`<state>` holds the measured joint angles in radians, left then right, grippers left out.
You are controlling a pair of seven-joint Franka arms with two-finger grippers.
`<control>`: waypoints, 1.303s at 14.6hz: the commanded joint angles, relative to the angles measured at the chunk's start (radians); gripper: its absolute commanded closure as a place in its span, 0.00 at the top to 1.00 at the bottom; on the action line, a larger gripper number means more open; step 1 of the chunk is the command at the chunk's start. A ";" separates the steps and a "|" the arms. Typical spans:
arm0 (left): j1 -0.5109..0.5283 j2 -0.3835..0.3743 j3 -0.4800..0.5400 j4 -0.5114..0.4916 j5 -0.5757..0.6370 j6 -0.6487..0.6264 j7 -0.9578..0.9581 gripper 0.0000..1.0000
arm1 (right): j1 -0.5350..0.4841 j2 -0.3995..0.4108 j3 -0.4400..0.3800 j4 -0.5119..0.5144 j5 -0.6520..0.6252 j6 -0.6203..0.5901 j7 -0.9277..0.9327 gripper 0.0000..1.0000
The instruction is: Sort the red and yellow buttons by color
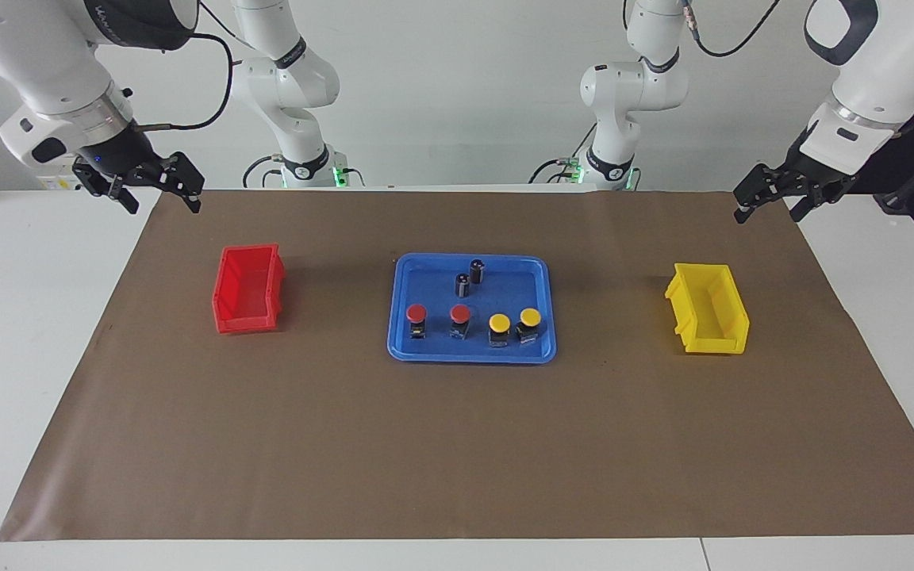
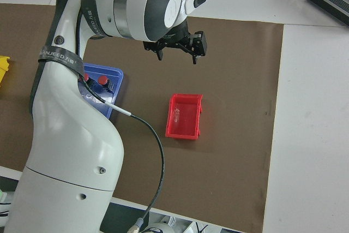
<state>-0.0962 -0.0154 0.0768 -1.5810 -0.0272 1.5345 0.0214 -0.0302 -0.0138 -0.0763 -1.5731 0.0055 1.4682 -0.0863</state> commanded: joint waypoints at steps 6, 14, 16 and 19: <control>0.003 -0.018 0.000 -0.027 -0.010 0.015 0.003 1.00 | 0.000 -0.018 0.001 -0.018 -0.012 -0.006 -0.015 1.00; 0.004 -0.018 0.000 -0.027 -0.010 0.015 0.003 1.00 | 0.004 -0.017 0.003 -0.018 -0.012 0.004 -0.012 1.00; 0.003 -0.018 0.000 -0.027 -0.010 0.015 0.003 1.00 | 0.004 -0.006 0.015 -0.008 -0.010 0.023 -0.010 1.00; 0.003 -0.018 0.000 -0.027 -0.010 0.015 0.003 1.00 | 0.028 0.064 0.067 0.092 -0.005 -0.011 0.063 1.00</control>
<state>-0.0962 -0.0154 0.0768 -1.5813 -0.0272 1.5345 0.0214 -0.0221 -0.0106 -0.0424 -1.5631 0.0058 1.4781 -0.0782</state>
